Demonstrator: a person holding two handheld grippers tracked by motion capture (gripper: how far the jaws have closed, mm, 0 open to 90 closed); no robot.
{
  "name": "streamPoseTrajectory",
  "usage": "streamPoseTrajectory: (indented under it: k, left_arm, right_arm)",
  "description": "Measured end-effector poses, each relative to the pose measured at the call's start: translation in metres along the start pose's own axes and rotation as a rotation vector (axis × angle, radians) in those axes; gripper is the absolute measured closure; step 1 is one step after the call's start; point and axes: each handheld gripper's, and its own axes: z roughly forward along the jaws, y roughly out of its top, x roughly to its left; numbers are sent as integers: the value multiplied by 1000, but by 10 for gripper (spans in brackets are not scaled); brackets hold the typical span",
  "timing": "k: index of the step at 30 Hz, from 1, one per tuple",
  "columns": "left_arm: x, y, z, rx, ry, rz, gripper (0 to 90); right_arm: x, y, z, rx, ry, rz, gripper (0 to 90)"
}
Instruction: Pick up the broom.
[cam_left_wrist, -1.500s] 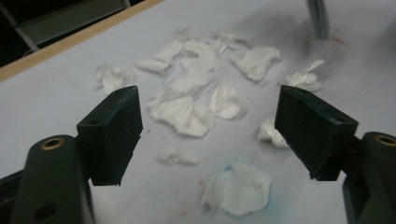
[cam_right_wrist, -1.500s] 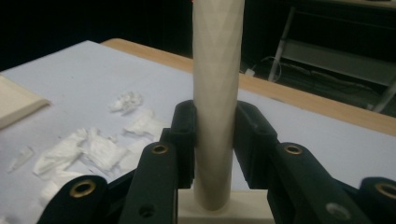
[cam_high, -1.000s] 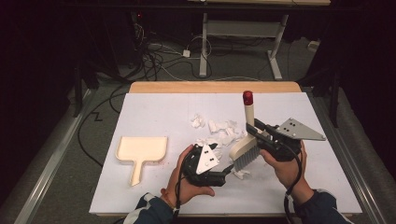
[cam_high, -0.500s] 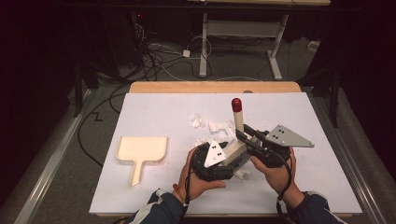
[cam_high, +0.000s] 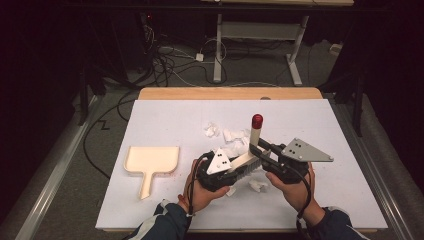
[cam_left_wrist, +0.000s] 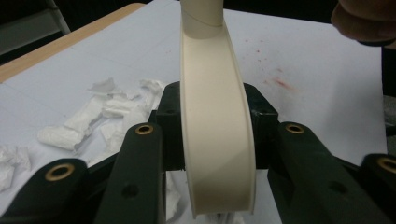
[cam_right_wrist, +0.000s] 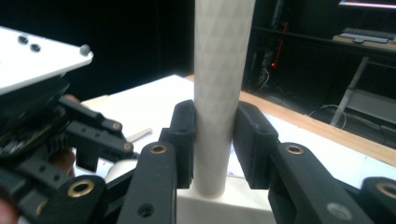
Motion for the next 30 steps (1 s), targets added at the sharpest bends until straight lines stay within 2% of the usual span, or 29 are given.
streamPoseTrajectory:
  k: [1,4,6,7,9,11,12,13,15,18,19,22,23,24,27,29,30]
  left_arm:
    - [1,0,-1,5,3,-6,657]
    - [4,-1,-6,30,-29,0,661]
    - [4,-1,-9,46,-39,11,661]
    - [4,-1,-11,50,-48,13,661]
    - [3,-1,-14,53,-66,17,661]
    - [1,-1,-17,57,-66,30,661]
    - [1,-1,-19,49,-68,26,661]
    - [2,-1,-21,47,-71,26,661]
    - [3,-2,-25,51,-77,31,661]
    - [5,-5,-31,60,-102,48,661]
    - [5,-6,-33,65,-115,49,661]
    - [5,-8,-35,73,-149,65,661]
    - [5,-8,-35,71,-164,68,661]
    - [4,-7,-35,69,-178,74,661]
    - [3,-6,-36,64,-217,90,661]
    - [2,-6,-35,62,-244,101,661]
    - [2,-7,-35,58,-272,106,661]
  right_arm:
    - [-1,0,0,5,7,-3,701]
    - [-3,-1,-1,21,35,-3,693]
    - [-3,-1,-3,31,62,-20,688]
    - [-3,-1,-4,43,83,-43,664]
    - [-3,0,-4,45,91,-52,648]
    - [-3,1,-6,45,107,-65,587]
    - [-4,2,-9,41,152,-81,516]
    - [-4,2,-9,41,152,-81,516]
    - [-6,3,-12,57,183,-126,448]
    - [-12,2,-18,74,234,-194,410]
    - [-15,2,-20,80,250,-200,400]
    - [-23,-2,-20,119,318,-199,368]
    - [-25,-6,-16,161,359,-219,350]
    - [-25,-6,-16,161,359,-219,350]
    - [-25,-13,-7,233,436,-229,331]
    - [-23,-18,-2,269,452,-264,323]
    - [-24,-22,3,301,508,-260,340]
